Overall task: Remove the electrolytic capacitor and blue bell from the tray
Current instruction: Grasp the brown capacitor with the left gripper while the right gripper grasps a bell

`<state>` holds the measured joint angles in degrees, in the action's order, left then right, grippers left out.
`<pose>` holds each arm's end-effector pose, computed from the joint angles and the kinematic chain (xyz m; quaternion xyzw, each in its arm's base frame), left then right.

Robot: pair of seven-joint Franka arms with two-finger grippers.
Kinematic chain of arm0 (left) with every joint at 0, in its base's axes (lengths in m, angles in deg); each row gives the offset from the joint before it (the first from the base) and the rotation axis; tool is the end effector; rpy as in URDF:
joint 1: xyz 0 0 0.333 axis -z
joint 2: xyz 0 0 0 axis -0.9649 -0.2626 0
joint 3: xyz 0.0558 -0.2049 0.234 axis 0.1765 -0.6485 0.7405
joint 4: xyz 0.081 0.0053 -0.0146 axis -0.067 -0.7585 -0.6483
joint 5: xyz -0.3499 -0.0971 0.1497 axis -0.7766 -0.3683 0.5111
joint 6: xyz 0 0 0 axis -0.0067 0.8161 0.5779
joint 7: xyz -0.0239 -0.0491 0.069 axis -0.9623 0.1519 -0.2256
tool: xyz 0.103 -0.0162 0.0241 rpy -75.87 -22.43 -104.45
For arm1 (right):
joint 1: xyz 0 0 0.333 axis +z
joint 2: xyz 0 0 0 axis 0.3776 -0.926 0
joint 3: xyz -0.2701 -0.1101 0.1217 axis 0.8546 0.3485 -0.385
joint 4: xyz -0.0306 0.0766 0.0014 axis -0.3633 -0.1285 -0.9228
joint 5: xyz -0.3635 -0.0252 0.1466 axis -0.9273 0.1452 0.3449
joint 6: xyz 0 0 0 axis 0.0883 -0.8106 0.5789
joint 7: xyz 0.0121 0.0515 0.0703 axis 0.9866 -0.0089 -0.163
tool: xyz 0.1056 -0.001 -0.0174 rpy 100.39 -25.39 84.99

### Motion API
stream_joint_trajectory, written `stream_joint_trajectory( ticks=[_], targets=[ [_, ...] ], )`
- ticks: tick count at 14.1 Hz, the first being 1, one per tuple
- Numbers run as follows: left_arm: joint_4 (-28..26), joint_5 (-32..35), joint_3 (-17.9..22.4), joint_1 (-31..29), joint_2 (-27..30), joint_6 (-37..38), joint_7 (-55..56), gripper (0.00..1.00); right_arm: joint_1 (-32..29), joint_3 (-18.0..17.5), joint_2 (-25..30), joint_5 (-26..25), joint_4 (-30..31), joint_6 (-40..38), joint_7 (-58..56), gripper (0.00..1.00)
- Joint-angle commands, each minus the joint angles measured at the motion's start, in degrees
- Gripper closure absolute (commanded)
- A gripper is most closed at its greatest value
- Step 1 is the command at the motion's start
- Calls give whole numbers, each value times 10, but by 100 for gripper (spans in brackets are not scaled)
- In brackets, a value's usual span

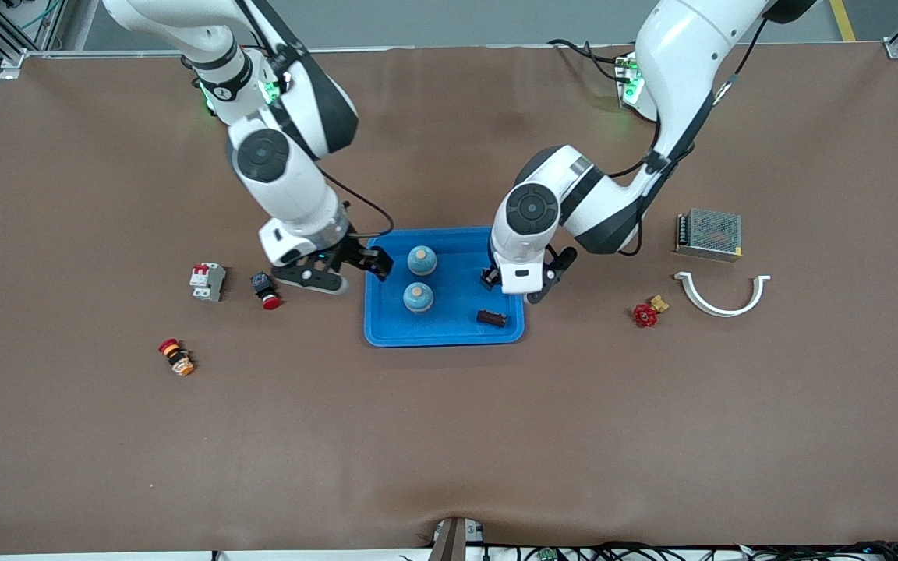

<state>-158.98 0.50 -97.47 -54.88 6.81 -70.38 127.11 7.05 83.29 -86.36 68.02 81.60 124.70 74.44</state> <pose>0.5080 -0.4271 0.2489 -0.8934 -0.4425 0.0758 0.0177 0.5202 0.3595 0.3321 -0.9868 0.1345 -0.0242 0.0874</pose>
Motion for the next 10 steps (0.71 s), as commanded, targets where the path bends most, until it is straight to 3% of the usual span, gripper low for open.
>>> stream_joint_trajectory(
  ticks=[1,5,8,9,10],
  targets=[
    [9,14,4,8,-30,-35,68,29,25,7,-50,-4,-34,13,16,0],
    [10,51,6,15,-55,-51,175,33,49,10,-99,-30,-63,19,20,0],
    [11,51,6,16,-66,-52,210,38,57,9,-135,-96,-98,19,63,0],
    [10,51,6,20,-69,-53,221,42,57,9,-147,-117,-111,18,78,0],
    [11,51,7,20,-71,-53,225,51,57,9,-158,-130,-121,17,82,0]
  ],
)
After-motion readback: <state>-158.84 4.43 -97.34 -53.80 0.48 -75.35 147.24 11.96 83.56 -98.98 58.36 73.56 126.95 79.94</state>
